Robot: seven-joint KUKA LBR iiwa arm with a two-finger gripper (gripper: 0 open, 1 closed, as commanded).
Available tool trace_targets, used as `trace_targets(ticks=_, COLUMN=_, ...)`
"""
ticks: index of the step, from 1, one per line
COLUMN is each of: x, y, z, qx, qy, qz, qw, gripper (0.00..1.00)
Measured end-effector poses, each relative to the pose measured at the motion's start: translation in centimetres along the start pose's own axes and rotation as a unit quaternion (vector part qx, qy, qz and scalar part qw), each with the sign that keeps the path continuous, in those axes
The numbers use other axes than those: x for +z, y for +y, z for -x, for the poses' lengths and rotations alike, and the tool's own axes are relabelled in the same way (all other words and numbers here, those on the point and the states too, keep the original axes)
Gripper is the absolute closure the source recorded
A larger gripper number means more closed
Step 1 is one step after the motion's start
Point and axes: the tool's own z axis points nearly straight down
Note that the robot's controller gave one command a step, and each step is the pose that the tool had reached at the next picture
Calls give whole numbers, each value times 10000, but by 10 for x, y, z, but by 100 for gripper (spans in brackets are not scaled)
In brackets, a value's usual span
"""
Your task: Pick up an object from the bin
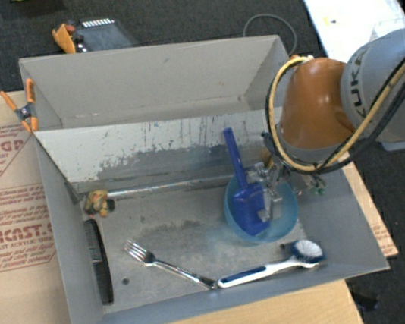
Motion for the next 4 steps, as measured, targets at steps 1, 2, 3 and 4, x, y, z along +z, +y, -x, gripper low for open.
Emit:
trace_targets(ticks=1, x=0, y=0, z=0, qx=0, qy=0, qz=-1, qw=10000, gripper=100)
trace_targets(ticks=2, x=-52, y=12, z=-11, qx=12, qy=51, qz=14, qw=10000, gripper=100)
trace_targets(ticks=3, x=-95, y=6, z=-7, qx=97, qy=-16, qz=-4, qw=10000, gripper=100)
trace_targets(ticks=4, x=-46, y=38, z=23, qx=161, qy=-21, qz=8, qw=9999, gripper=100)
